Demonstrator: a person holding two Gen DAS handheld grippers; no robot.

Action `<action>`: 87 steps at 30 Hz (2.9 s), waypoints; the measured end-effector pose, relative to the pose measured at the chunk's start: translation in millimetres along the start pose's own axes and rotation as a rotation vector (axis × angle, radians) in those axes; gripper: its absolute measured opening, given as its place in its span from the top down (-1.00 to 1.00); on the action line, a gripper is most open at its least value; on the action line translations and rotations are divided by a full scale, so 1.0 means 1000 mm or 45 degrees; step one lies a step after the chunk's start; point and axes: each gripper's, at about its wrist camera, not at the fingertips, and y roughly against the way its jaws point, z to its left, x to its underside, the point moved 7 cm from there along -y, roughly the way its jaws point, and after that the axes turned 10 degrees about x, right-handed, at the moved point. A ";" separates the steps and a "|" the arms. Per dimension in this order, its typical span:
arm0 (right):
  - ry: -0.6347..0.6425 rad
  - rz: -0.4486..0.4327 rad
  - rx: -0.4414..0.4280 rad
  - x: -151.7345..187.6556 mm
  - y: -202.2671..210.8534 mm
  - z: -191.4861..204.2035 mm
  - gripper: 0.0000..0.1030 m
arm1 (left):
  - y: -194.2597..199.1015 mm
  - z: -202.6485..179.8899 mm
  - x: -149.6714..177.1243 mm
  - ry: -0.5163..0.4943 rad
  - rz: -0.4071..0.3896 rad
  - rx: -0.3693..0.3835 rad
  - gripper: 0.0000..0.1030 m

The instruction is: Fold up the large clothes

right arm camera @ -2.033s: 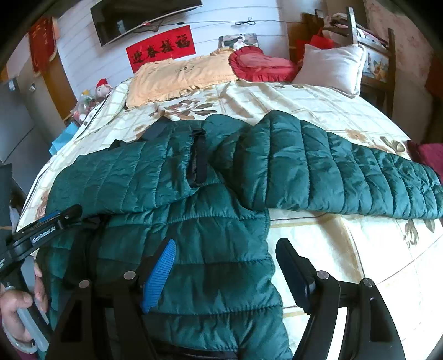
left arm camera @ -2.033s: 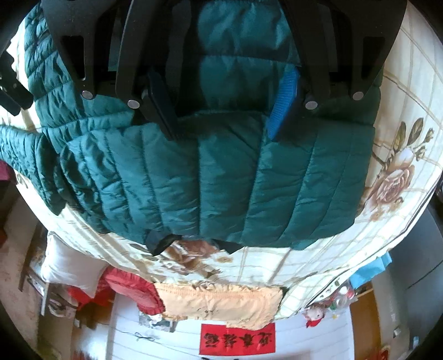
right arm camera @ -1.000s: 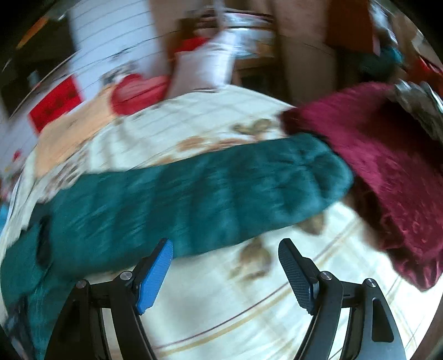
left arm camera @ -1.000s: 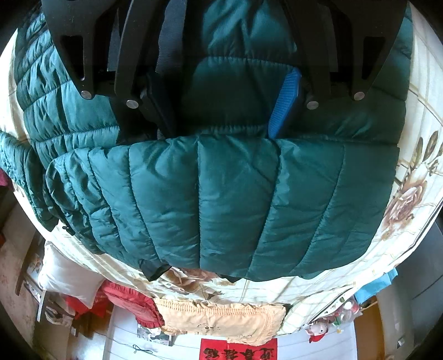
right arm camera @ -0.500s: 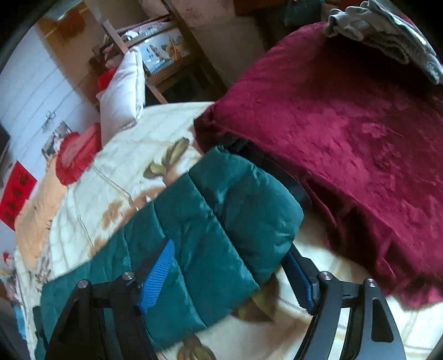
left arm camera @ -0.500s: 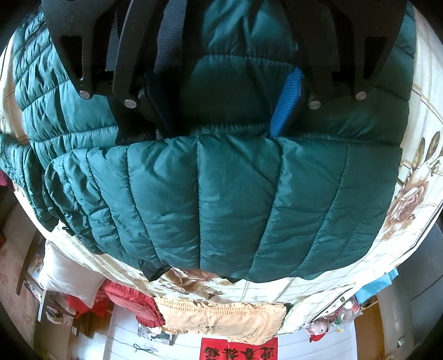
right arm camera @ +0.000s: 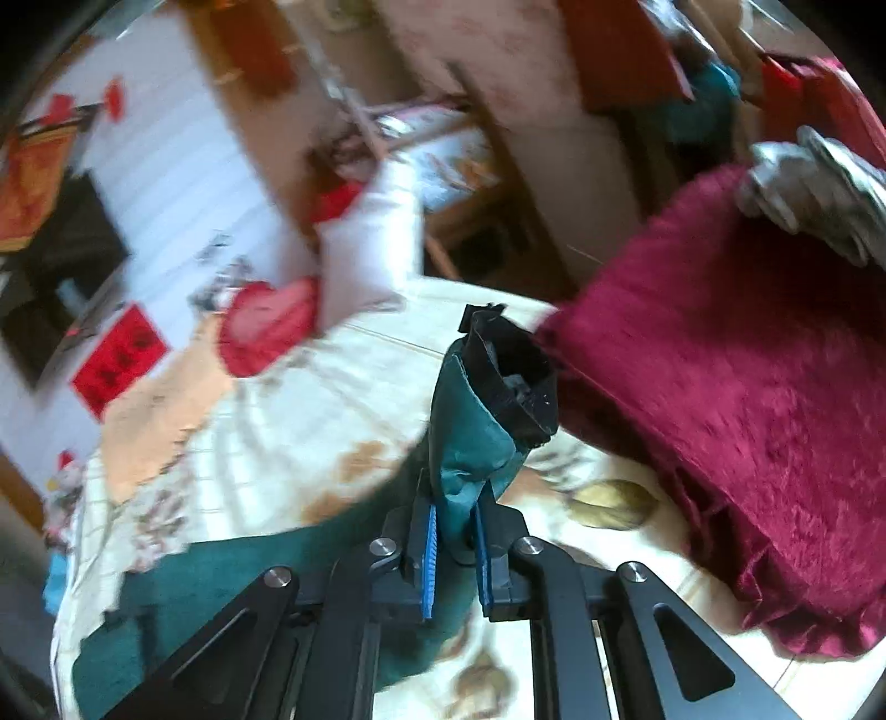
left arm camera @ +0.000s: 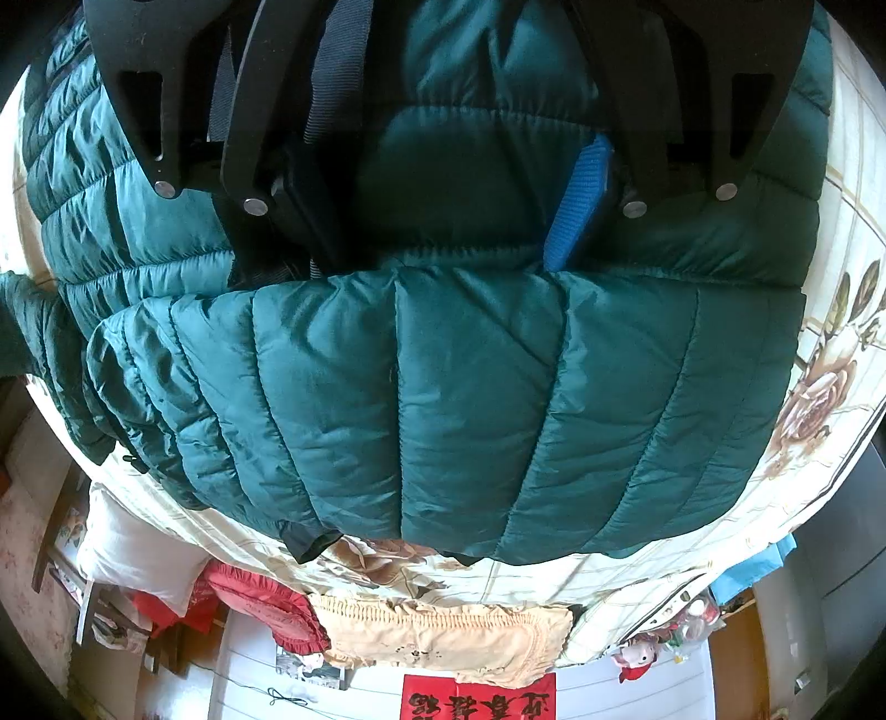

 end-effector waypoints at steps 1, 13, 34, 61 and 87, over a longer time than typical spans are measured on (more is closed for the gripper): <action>0.029 -0.016 -0.035 -0.002 0.010 0.011 0.81 | 0.000 0.001 0.000 0.001 0.000 0.001 -0.45; 0.560 0.066 -0.541 0.073 0.096 0.212 0.82 | 0.002 0.004 -0.004 0.030 -0.006 0.043 -0.45; 0.761 0.565 -0.784 0.259 0.044 0.324 -0.42 | 0.002 0.004 -0.003 0.049 -0.017 0.118 -0.52; 0.511 0.378 -0.612 0.148 0.067 0.188 -0.42 | -0.008 -0.126 -0.052 -0.071 0.075 0.542 -0.52; 0.467 0.402 -0.563 0.162 0.057 0.224 -0.46 | 0.105 0.071 -0.100 0.177 -0.261 0.286 0.90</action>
